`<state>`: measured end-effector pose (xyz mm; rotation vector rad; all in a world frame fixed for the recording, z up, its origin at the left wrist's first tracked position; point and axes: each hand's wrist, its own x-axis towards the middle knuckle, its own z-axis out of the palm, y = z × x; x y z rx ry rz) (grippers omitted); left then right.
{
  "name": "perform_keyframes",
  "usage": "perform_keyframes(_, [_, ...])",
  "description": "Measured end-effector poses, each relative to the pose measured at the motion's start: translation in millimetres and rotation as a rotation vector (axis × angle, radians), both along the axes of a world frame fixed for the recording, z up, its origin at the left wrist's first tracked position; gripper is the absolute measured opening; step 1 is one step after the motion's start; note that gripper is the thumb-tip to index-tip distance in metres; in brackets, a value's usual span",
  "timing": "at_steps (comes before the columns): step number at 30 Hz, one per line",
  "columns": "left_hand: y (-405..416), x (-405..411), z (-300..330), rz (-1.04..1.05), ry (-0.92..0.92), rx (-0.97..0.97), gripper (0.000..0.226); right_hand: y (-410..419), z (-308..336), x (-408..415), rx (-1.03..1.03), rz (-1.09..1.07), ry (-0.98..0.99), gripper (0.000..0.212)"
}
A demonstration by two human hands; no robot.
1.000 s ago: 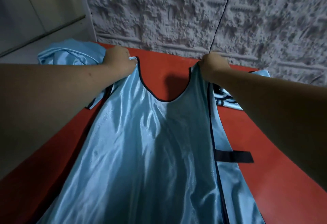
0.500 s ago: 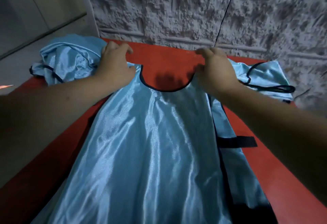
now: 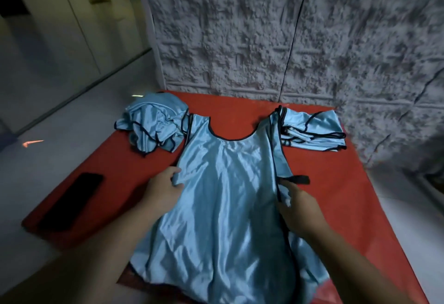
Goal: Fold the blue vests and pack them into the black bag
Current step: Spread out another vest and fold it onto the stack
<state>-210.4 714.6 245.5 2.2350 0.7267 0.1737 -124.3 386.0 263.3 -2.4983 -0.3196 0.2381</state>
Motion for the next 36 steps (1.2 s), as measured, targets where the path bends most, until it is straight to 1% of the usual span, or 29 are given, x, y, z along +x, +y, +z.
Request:
perform_keyframes(2, [-11.6,-19.9,6.8,0.031,0.028,0.002,0.045,-4.6,6.4,-18.7,0.009,-0.028,0.021,0.043])
perform_keyframes(5, [-28.9,-57.6,10.5,0.087,0.147,0.055,0.042,-18.9,5.6,-53.5,-0.092,-0.088,0.018,0.033])
perform_keyframes(8, [-38.5,-85.3,9.0,0.135,0.321,0.128,0.055,-37.0,-7.0,-83.7,-0.126,-0.148,-0.058,0.030])
perform_keyframes(9, [-39.4,-90.9,8.4,0.156,0.336,0.149,0.056,-43.4,-10.4,-90.6,-0.106,-0.192,-0.041,0.030])
perform_keyframes(11, [-45.0,-102.8,15.9,0.191,0.329,0.145,0.047,-54.2,-15.1,-101.0,-0.120,-0.249,0.075,0.037])
perform_keyframes(13, [-50.2,-112.3,22.4,0.215,0.300,0.090,0.023,-59.0,-17.8,-111.7,-0.211,-0.193,0.144,0.042])
perform_keyframes(14, [-51.4,-116.6,23.6,0.226,0.301,0.049,0.020,-58.6,-18.0,-116.7,-0.241,-0.171,0.129,0.042])
perform_keyframes(17, [-35.7,-125.8,3.2,0.255,0.315,-0.159,0.024,-51.6,-19.1,-130.1,-0.260,-0.142,0.045,0.043])
perform_keyframes(18, [-31.5,-126.2,-4.5,0.264,0.325,-0.209,0.031,-50.6,-20.1,-132.4,-0.268,-0.143,0.027,0.043])
perform_keyframes(20, [-22.9,-130.1,-14.6,0.267,0.330,-0.253,0.035,-44.2,-28.4,-137.8,-0.278,-0.139,0.033,0.042])
perform_keyframes(22, [-33.7,-137.4,1.5,0.298,0.281,-0.331,0.034,-42.5,-31.6,-138.5,-0.223,-0.173,0.062,0.040])
perform_keyframes(24, [-35.5,-137.9,1.8,0.341,0.187,-0.440,0.034,-43.8,-25.2,-135.5,-0.124,-0.205,0.079,0.033])
perform_keyframes(26, [-45.2,-141.1,14.7,0.368,0.108,-0.492,0.035,-49.7,-18.2,-128.5,-0.007,-0.226,0.089,0.033])
perform_keyframes(28, [-56.7,-143.5,24.7,0.376,0.039,-0.575,0.026,-59.4,-13.2,-121.8,0.179,-0.294,0.138,0.033])
perform_keyframes(30, [-63.2,-143.2,24.1,0.365,0.013,-0.667,0.019,-73.8,-11.2,-115.9,0.364,-0.405,0.212,0.027])
perform_keyframes(31, [-65.4,-142.6,20.7,0.356,0.014,-0.708,0.018,-82.0,-10.1,-112.4,0.420,-0.456,0.236,0.024])
perform_keyframes(33, [-70.2,-144.1,16.2,0.336,0.044,-0.777,0.011,-94.7,-9.8,-106.8,0.448,-0.501,0.265,0.023])
perform_keyframes(35, [-75.8,-146.1,10.2,0.320,0.115,-0.797,0.007,-102.2,-14.8,-103.7,0.386,-0.498,0.313,0.023])
perform_keyframes(36, [-76.6,-146.4,4.7,0.313,0.152,-0.775,0.006,-103.0,-17.4,-103.9,0.331,-0.494,0.323,0.023])
